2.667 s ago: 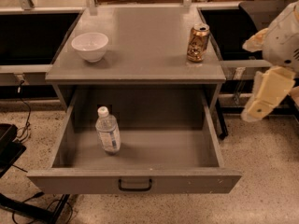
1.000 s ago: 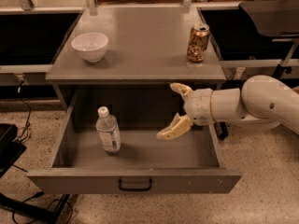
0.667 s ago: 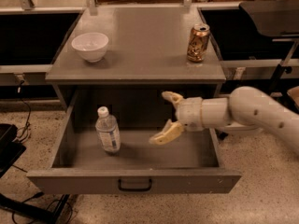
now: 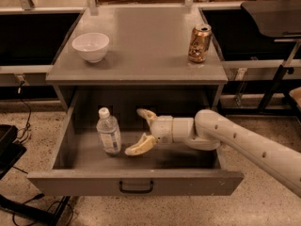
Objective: Pick blue plastic bottle from top drawer and place on counter
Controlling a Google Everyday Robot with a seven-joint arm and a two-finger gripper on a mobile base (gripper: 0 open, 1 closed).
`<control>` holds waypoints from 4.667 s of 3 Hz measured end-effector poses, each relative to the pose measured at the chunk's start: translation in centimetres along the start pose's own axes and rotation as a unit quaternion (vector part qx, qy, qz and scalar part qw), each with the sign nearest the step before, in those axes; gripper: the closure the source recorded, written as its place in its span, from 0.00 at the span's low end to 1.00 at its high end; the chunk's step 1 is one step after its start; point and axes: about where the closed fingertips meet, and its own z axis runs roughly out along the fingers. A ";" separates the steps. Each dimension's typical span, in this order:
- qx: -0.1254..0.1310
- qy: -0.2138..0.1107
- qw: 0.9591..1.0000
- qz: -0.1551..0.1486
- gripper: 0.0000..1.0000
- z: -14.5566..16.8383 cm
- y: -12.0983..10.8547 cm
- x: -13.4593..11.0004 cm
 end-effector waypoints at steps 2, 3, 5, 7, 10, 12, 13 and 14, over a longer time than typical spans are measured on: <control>-0.014 0.003 0.999 -0.036 0.00 3.7 2.0 -2.5; -0.011 0.026 0.997 -0.065 0.00 4.0 3.2 -4.8; -0.008 0.014 0.998 -0.063 0.00 4.5 3.0 -4.7; 0.000 0.025 0.998 -0.064 0.42 6.4 2.8 -4.6; 0.001 0.091 0.992 -0.084 1.00 5.9 2.2 -6.9; -0.038 0.125 0.984 -0.124 1.00 1.6 1.0 -24.6; -0.048 0.111 0.985 -0.120 1.00 1.0 -0.7 -30.6; -0.006 0.075 0.989 -0.129 1.00 0.0 -3.9 -36.6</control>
Offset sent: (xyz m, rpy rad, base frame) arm -0.0174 0.0525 0.0504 -0.0713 -0.1353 0.0481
